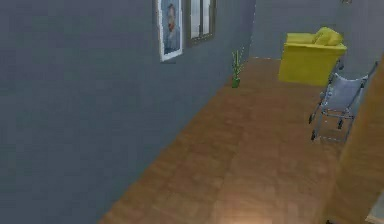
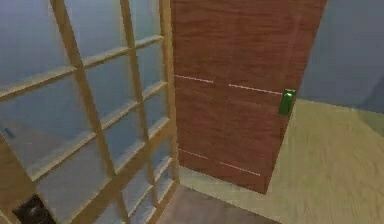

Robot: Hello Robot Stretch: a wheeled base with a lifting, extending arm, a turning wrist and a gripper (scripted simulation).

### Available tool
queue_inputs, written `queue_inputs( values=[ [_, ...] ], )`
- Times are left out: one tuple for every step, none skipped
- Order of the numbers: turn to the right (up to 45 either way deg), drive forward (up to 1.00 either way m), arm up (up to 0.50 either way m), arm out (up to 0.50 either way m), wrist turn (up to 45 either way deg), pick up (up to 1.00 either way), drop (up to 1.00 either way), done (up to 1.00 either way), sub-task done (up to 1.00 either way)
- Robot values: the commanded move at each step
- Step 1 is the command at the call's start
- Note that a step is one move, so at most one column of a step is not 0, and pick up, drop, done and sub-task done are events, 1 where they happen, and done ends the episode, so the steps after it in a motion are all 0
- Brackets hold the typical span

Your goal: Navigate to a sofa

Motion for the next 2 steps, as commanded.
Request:
queue_inputs(
  values=[
    [0.0, 0.8, 0.0, 0.0, 0.0, 0.0, 0.0, 0.0, 0.0],
    [30.0, 0.0, 0.0, 0.0, 0.0, 0.0, 0.0, 0.0, 0.0]
  ],
)
